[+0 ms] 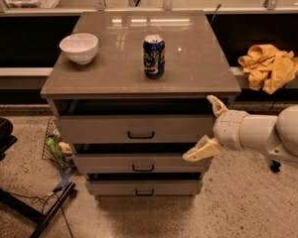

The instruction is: Open top drawer

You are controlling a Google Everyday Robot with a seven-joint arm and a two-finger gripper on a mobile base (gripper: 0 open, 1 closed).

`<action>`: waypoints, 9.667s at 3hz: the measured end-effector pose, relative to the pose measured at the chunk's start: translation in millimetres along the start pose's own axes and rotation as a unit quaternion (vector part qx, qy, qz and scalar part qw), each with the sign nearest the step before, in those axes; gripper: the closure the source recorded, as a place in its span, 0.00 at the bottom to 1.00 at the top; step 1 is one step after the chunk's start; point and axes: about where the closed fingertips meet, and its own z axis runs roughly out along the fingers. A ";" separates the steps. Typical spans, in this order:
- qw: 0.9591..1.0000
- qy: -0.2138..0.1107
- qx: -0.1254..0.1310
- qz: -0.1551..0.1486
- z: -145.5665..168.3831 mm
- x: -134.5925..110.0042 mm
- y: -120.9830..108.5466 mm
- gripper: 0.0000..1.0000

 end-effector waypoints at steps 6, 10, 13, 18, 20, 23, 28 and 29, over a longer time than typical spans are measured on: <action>0.996 0.061 -0.046 -0.037 43.0 21.6 16.8 0.18; 0.997 0.063 -0.040 -0.025 47.1 31.2 8.8 0.00; 0.996 0.070 -0.056 0.009 97.0 52.2 -5.1 0.00; 0.996 0.060 -0.066 0.013 110.7 48.1 -9.1 0.87; 0.996 0.058 -0.067 0.015 104.9 46.9 -8.1 1.00; 0.995 0.044 -0.091 0.011 76.8 50.3 14.8 1.00; 0.987 0.081 -0.131 0.043 -7.3 51.7 90.3 1.00; 0.989 0.080 -0.122 0.030 -6.2 39.1 71.7 1.00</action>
Offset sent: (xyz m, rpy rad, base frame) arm 0.0558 0.0298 -0.0482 -0.2395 0.0546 0.0337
